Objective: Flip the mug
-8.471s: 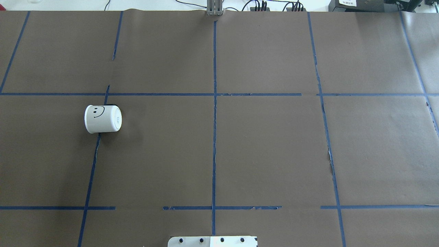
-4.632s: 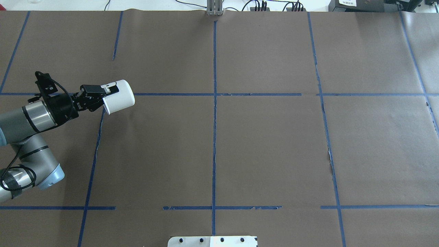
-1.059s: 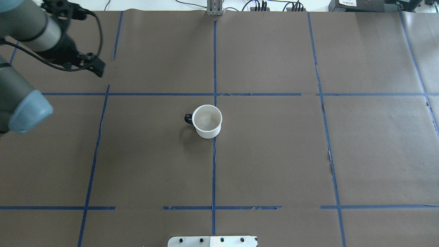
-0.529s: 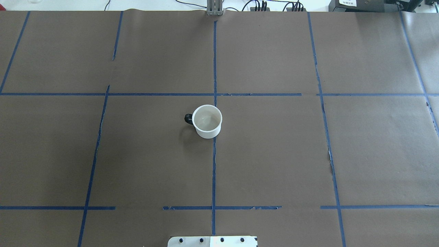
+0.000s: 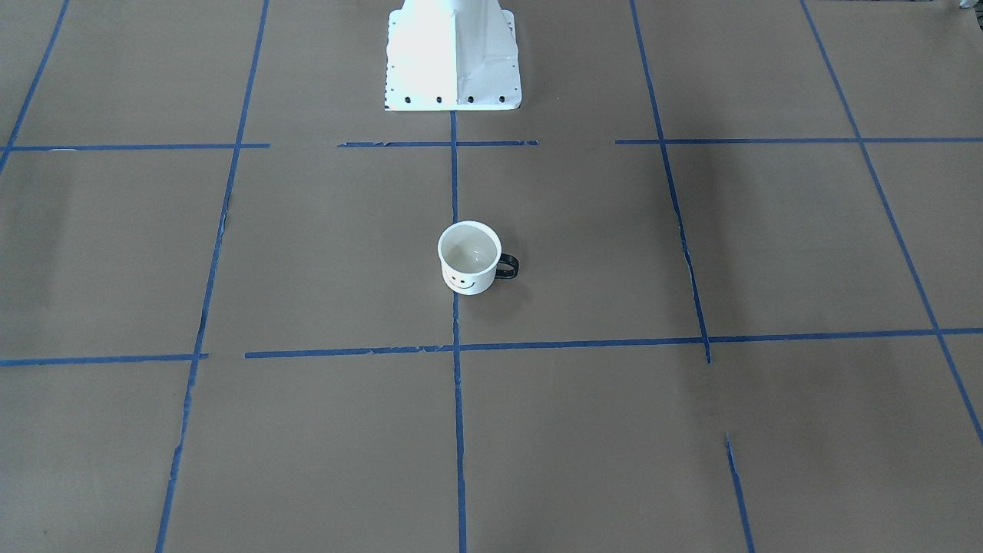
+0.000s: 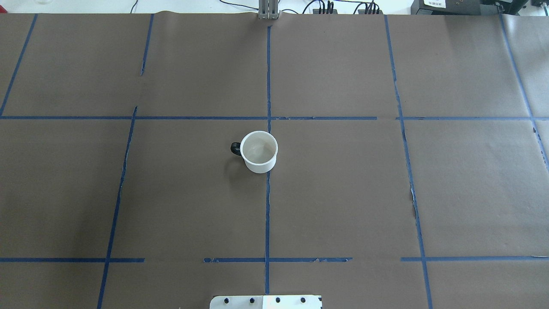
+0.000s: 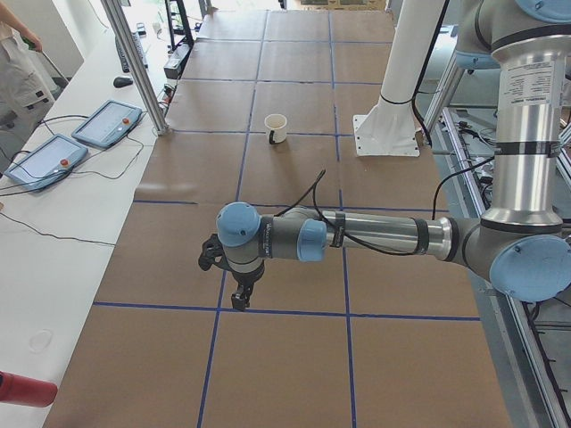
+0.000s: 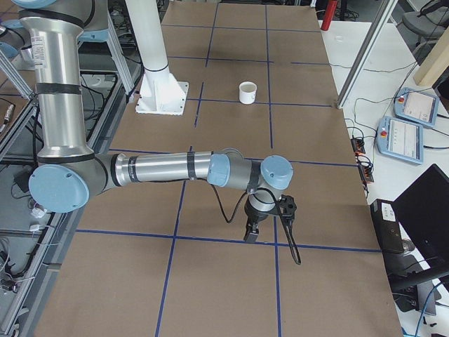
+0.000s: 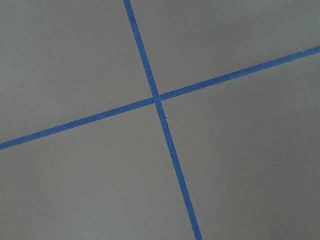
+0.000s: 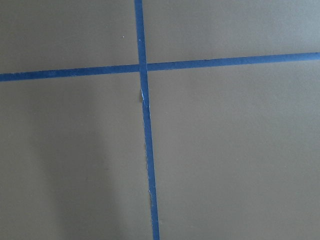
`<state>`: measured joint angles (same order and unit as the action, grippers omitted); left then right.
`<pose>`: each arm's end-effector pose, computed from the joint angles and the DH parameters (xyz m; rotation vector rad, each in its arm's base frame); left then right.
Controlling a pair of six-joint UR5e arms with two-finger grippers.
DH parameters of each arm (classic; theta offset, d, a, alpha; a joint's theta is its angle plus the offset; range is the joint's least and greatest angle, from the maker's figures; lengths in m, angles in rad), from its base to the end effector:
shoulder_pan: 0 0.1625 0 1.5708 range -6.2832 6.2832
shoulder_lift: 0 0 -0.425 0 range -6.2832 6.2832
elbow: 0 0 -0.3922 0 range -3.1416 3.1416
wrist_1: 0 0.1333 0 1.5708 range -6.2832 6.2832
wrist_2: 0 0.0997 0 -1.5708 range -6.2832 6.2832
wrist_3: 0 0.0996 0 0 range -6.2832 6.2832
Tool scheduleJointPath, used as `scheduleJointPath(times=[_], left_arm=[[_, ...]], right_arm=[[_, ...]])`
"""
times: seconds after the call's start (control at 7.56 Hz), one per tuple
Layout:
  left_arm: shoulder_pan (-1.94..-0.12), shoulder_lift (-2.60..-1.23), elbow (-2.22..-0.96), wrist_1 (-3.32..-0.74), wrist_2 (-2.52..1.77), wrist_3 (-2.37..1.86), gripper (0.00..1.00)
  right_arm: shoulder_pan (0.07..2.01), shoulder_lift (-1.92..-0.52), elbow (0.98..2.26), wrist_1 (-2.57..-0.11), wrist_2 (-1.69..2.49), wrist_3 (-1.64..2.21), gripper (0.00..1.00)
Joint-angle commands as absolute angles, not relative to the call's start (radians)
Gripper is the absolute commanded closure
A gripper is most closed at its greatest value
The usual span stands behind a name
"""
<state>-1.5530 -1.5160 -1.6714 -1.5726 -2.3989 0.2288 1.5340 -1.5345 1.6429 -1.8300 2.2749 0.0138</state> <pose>-0.0515 -0.4723 0.6314 0.1322 0.8209 0.2520 0.0507 -0.4947 0.6348 -0.1622 -0.6988 0.0311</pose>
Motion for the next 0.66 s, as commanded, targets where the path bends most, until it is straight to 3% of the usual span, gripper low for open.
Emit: scheduleJointPath(times=[0.0,0.53], left_arm=[[-1.552,-1.517,-1.667,-1.574,-2.411,0.23,0.0],[-1.552,-1.509,-1.667,-1.575,-2.41,0.232,0.0]], right_arm=[[1.534,-1.536,1.643,-1.83,2.275,0.014,0.0],[1.534,-1.534,1.643,-1.83,2.275,0.014,0.0]])
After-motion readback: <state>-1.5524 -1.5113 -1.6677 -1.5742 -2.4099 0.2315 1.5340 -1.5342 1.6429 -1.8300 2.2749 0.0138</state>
